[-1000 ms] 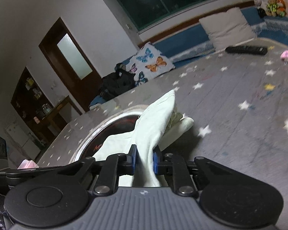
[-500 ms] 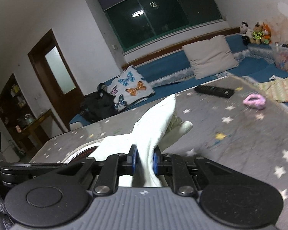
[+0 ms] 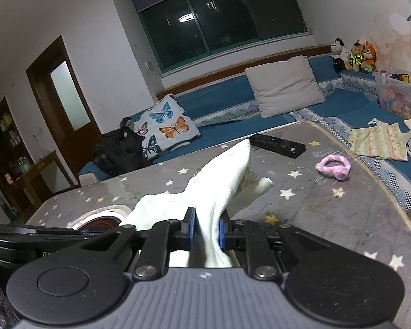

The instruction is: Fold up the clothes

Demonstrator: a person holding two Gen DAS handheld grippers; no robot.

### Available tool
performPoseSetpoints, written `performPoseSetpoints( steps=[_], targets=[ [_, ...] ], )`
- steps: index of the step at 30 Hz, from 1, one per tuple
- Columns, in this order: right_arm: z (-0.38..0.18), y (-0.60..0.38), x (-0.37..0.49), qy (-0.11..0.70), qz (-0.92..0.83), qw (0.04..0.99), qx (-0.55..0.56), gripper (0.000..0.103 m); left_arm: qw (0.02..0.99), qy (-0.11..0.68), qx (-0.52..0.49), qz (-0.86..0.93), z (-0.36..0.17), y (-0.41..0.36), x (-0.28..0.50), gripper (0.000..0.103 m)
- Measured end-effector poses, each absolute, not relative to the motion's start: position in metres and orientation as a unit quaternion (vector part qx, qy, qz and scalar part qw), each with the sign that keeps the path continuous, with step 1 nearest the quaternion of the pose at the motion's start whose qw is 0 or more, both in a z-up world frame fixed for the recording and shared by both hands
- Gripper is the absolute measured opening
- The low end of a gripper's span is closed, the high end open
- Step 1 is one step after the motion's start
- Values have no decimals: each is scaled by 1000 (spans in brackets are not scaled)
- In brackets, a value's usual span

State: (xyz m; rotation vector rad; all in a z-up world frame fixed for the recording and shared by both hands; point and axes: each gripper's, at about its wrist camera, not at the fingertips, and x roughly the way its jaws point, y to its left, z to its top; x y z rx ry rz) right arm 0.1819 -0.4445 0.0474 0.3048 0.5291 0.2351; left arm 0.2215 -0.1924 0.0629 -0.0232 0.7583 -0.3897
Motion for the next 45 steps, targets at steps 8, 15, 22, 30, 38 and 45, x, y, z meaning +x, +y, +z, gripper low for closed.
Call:
performPoseSetpoints(
  steps=[8,15,22,30,38,45],
  targets=[
    [36,-457,194,274,106,944,147,15,904,384,-7,-185,49,-204,232,8],
    [21,-463,202,288,100,940,152,15,900,397,-5,-179,37,-208,240,8],
    [8,-465,205,301,95,936,156,15,895,411,-2,-177,24,-209,244,9],
    [-7,-467,208,318,85,931,160,17,890,422,-1,-172,14,-207,247,9],
    [-12,-471,207,322,71,931,154,26,891,427,8,-157,7,-204,248,13],
    [-3,-472,197,300,59,941,145,34,894,425,15,-142,4,-197,247,41]
  ],
)
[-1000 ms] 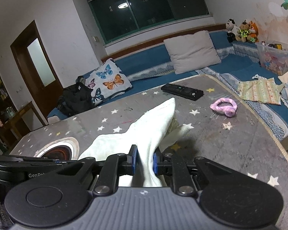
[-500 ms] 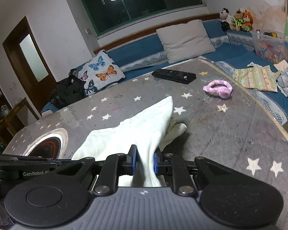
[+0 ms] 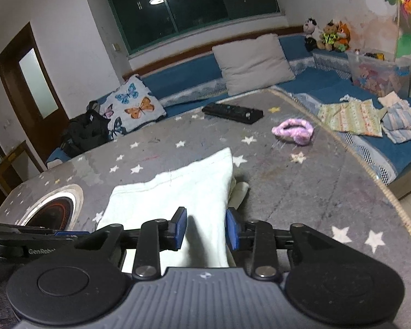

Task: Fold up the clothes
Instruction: 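Open both grippers and release the folded bundle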

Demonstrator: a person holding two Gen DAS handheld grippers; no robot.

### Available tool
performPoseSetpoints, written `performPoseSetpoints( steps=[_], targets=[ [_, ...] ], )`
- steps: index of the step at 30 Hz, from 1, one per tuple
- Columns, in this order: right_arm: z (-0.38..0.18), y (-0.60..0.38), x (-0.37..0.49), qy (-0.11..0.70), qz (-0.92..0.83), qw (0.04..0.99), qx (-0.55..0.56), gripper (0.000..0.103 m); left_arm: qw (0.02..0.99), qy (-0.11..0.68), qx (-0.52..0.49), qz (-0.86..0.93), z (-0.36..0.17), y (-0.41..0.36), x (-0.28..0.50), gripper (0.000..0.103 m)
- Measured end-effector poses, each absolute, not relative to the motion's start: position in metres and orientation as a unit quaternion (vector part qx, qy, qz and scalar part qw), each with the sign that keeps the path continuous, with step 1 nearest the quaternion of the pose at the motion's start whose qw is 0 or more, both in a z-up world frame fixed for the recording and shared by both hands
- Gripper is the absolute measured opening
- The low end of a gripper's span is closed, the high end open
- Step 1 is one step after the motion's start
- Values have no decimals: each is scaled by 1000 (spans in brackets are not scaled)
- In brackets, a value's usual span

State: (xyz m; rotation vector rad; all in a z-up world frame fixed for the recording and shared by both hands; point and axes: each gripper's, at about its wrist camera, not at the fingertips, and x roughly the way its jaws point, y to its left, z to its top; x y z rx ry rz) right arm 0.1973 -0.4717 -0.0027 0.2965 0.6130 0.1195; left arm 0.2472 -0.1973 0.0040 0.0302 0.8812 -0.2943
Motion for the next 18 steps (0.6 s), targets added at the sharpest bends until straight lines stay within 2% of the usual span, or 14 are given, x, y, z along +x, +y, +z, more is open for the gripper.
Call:
performPoseSetpoints(
  steps=[9,18],
  targets=[
    [15,-460,193,255,69,956,128,39,895,424,18,-137,2,-193,246,50],
    [-16,-460,219,307,72,938,140,39,894,427,18,-136,-1,-189,248,58]
  ],
)
